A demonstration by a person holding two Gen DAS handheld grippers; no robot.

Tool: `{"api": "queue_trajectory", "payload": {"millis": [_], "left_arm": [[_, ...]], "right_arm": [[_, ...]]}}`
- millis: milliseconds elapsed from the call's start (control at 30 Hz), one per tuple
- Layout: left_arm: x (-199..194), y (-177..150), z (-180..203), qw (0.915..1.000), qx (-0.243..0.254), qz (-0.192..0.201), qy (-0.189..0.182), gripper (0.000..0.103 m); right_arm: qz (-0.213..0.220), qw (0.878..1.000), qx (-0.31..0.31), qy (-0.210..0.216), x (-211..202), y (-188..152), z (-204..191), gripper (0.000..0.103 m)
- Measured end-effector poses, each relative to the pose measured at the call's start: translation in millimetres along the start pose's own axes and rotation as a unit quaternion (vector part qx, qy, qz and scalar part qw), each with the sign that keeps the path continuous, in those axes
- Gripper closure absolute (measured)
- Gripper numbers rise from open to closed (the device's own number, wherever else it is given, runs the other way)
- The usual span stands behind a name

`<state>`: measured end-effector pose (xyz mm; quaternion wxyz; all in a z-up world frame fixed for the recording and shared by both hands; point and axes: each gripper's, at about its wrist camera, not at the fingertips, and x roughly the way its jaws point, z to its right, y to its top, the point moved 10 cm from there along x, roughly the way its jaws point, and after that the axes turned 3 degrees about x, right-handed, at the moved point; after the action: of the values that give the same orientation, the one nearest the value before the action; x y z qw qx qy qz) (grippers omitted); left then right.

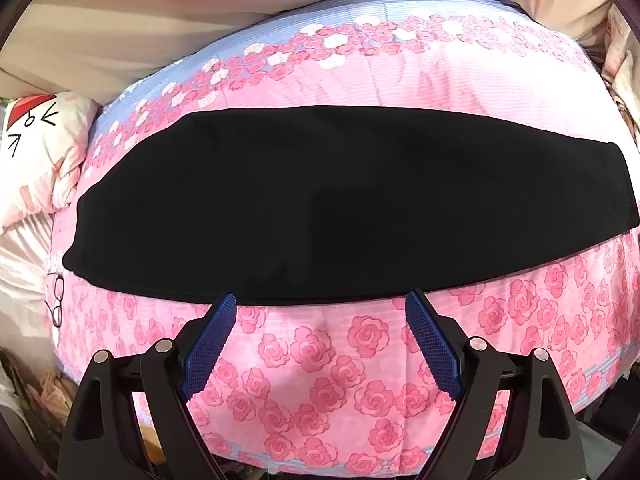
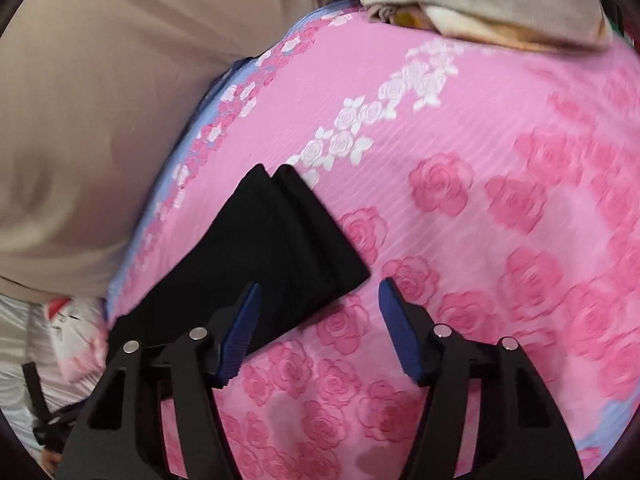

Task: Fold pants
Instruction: 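Grasp the end of the black pants strip with the right gripper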

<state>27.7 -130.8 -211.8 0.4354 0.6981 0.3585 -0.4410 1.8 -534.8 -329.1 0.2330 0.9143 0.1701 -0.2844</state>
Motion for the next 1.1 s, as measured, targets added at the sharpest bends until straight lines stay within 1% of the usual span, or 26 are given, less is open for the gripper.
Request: {"api": "queue_trajectory", "payload": {"millis": [33, 100, 133, 167, 233, 300, 333, 367, 400, 467, 533, 633, 733, 833, 900, 1000, 1033, 1100], "left_arm": [[-1.8, -0.1, -2.1, 1.0000, -0.001, 0.003, 0.001, 0.019], [-4.7, 0.2, -5.8, 1.0000, 0.000, 0.007, 0.005, 0.019], [-5.8, -0.1, -7.5, 0.9999, 0.000, 0.008, 0.007, 0.019], [-7.3, -0.7, -10.6, 0.9999, -0.001, 0.011, 0.011, 0.019], [-8.1, -3.2, -15.3, 0.9999, -0.003, 0.011, 0.013, 0.019], [-7.7, -6.9, -20.7, 0.9998, -0.008, 0.008, 0.013, 0.019], [-7.0, -8.7, -23.5, 0.9998, -0.010, 0.006, 0.015, 0.019], [-6.6, -9.9, -25.8, 0.9998, -0.011, 0.005, 0.016, 0.019], [-6.7, -10.9, -29.0, 0.9998, -0.013, 0.004, 0.018, 0.019], [-8.8, -11.7, -35.5, 0.9996, -0.017, 0.006, 0.021, 0.019], [-11.6, -12.1, -44.5, 0.9995, -0.020, 0.009, 0.024, 0.019], [-14.9, -12.6, -62.8, 0.9990, -0.031, 0.014, 0.028, 0.019], [-15.6, -13.5, -86.1, 0.9981, -0.050, 0.018, 0.029, 0.019], [-14.3, -17.0, -113.7, 0.9967, -0.074, 0.019, 0.026, 0.019], [-12.1, -20.0, -134.2, 0.9955, -0.090, 0.020, 0.024, 0.019], [-8.1, -25.4, -163.2, 0.9935, -0.110, 0.021, 0.020, 0.019], [-6.5, -27.5, -172.4, 0.9927, -0.117, 0.022, 0.019, 0.019], [-1.6, -33.5, -195.3, 0.9904, -0.136, 0.022, 0.014, 0.019]], "right_arm": [[0.011, 1.000, 0.007, 0.011, -0.4, -0.6, -2.0, 0.043], [0.035, 0.998, 0.042, 0.043, 2.0, 2.8, -1.9, 0.043], [0.047, 0.997, 0.049, 0.048, 1.3, 4.9, -2.6, 0.044], [0.054, 0.996, 0.046, 0.043, 1.2, 6.7, -3.9, 0.043], [0.056, 0.997, 0.039, 0.038, 3.1, 7.9, -10.3, 0.044], [0.046, 0.998, 0.027, 0.036, 12.7, 7.6, -17.2, 0.054], [0.046, 0.999, 0.018, 0.024, 16.9, 7.7, -19.3, 0.061], [0.042, 0.999, 0.008, 0.015, 21.3, 6.7, -21.7, 0.078], [0.031, 0.999, 0.008, 0.013, 25.2, 2.9, -21.9, 0.083], [0.030, 1.000, 0.008, 0.001, 26.3, 1.3, -26.3, 0.085], [0.044, 0.999, 0.017, 0.006, 18.3, 5.0, -35.0, 0.085], [0.060, 0.998, 0.008, 0.012, 0.9, 9.8, -55.0, 0.085], [0.067, 0.997, -0.028, 0.018, -12.7, 13.7, -97.9, 0.085], [0.069, 0.994, -0.074, 0.043, -22.2, 11.2, -159.8, 0.085], [0.066, 0.990, -0.107, 0.060, -21.5, 6.1, -207.6, 0.085], [0.052, 0.983, -0.156, 0.085, -16.2, -12.7, -277.6, 0.085], [0.040, 0.979, -0.178, 0.095, -10.6, -23.9, -306.8, 0.085], [0.028, 0.971, -0.213, 0.101, -0.2, -41.7, -345.8, 0.085]]}}
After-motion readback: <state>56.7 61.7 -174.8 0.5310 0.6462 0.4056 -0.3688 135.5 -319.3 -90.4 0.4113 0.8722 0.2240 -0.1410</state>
